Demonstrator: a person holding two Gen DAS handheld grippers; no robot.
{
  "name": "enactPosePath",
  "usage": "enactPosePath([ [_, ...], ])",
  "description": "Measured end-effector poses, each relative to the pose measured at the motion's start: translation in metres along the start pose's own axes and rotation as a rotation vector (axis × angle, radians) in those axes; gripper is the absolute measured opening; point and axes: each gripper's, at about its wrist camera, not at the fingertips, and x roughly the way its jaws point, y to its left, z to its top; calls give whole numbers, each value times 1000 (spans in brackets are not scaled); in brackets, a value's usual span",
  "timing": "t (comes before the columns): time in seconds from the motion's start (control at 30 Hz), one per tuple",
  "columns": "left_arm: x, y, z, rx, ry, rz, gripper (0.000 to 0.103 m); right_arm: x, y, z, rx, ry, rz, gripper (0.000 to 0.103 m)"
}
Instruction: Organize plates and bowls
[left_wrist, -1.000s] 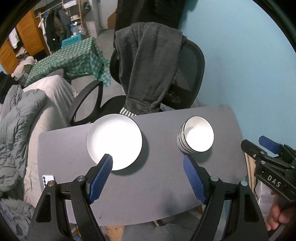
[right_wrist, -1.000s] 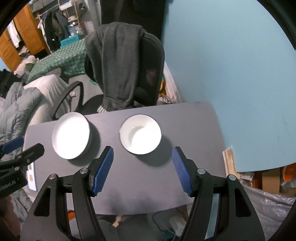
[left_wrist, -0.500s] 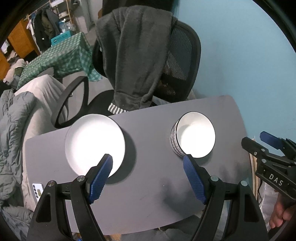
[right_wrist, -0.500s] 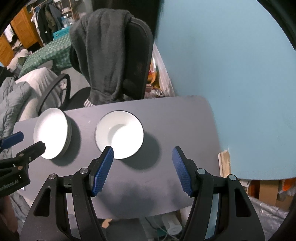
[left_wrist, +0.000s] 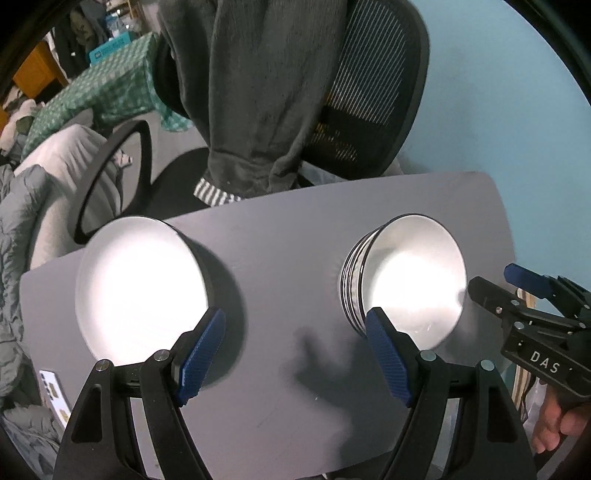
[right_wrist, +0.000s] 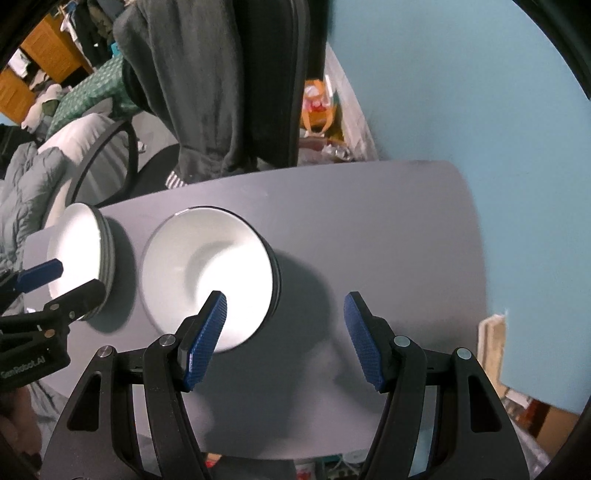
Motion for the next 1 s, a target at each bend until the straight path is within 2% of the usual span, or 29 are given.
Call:
enactPosePath([
  [0.5,59,-11,16,-55,88,-42,80,55,-10,21,-42,83,109,65],
  [0.73,74,-13,16,-82,123,-69,70,68,-13,26,-51,116,138,64],
  [0.83,77,-18,17,-77,120,-87,68,72,-15,27,-46,132,161,58],
  [1.0,78,-18,19,-102,125,-126,67,75,-17,28,-40,138,199,53],
])
